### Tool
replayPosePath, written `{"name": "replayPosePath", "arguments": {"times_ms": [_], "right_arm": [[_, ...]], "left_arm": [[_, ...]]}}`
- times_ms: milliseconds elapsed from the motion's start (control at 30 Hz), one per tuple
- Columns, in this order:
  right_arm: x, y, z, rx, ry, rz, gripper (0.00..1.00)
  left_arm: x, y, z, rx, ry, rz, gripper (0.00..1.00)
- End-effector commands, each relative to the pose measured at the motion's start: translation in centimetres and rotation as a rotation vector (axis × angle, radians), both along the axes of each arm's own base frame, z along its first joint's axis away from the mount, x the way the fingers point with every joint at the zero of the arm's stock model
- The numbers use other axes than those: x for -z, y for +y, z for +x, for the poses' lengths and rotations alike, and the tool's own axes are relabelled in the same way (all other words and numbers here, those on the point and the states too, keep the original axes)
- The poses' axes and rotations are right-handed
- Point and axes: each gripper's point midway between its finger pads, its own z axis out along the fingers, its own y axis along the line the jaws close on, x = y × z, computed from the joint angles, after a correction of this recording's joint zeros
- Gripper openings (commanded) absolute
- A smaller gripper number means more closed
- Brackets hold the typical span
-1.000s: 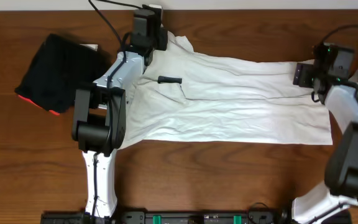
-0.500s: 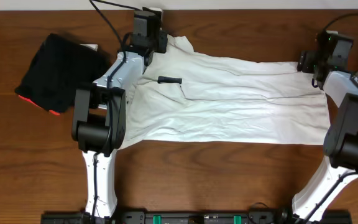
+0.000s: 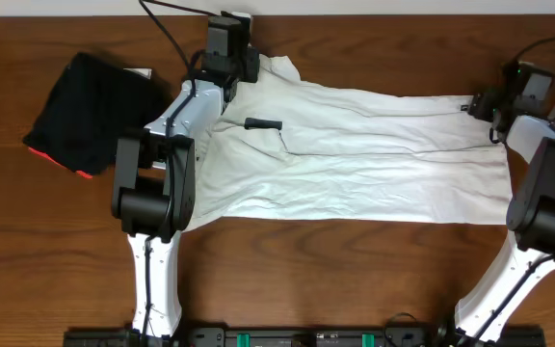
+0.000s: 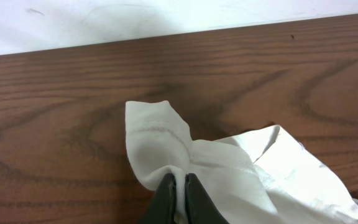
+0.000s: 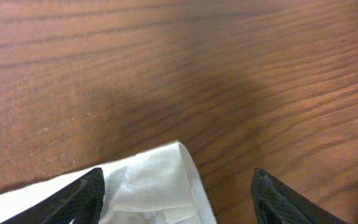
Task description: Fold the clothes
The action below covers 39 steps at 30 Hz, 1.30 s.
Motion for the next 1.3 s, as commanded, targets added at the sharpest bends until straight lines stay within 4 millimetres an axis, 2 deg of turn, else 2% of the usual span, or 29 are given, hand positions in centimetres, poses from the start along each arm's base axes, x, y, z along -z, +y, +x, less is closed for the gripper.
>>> {"name": "replayPosePath", "arguments": {"times_ms": [0,100,133,200,267,400,567,700,900,1067,1267], "right_arm": [[0.7,0.5,0.6,-0.019,-0.013,0.044,0.61],[0.7,0.5,0.6,-0.019,-0.015,0.044,0.22],[0.7,0.4,0.6,-0.019,-0.015,0.044,0.19],[0.7,0.4,0.6,-0.019,-0.015,0.044,0.21],[0.7,0.5,0.6,-0.019,-0.012,0.044,0.18],[0.5,0.5,0.7,-0.044,-0.010,0.021,0.02],[-1.3,0.9,0.7,-0.069,-0.011,0.022,0.01],[-4.0,1.7,0.7,-0.102,-0.042,0.046,0.01],[-7.0,2.4,-0.3,-0.135,-0.041,0.043,0.01],[-8.7,3.0,-1.9,-0.134,-0.007,0.057,0.01],[-9.1,3.6,-4.3,-0.157,0.076,0.066,0.01]], "left_arm": [[-1.9,0.2,0.5,-0.002,-0.037,-0.001,0.06],[-1.9,0.2,0.5,-0.002,-0.037,-0.001,0.06],[-1.9,0.2,0.5,-0.002,-0.037,-0.001,0.06],[-1.9,0.2,0.5,-0.002,-0.037,-0.001,0.06],[-1.9,0.2,0.5,-0.002,-0.037,-0.001,0.06],[-1.9,0.2,0.6,0.020,-0.044,0.027,0.06],[-1.9,0.3,0.3,0.048,-0.039,0.064,0.06],[-2.4,0.4,-0.2,0.049,-0.026,0.067,0.06],[-5.4,0.6,-1.1,0.051,-0.034,0.068,0.06],[-6.3,1.0,-2.9,0.053,0.027,0.080,0.06],[-6.0,1.7,-6.2,0.057,0.159,0.105,0.06]]}}
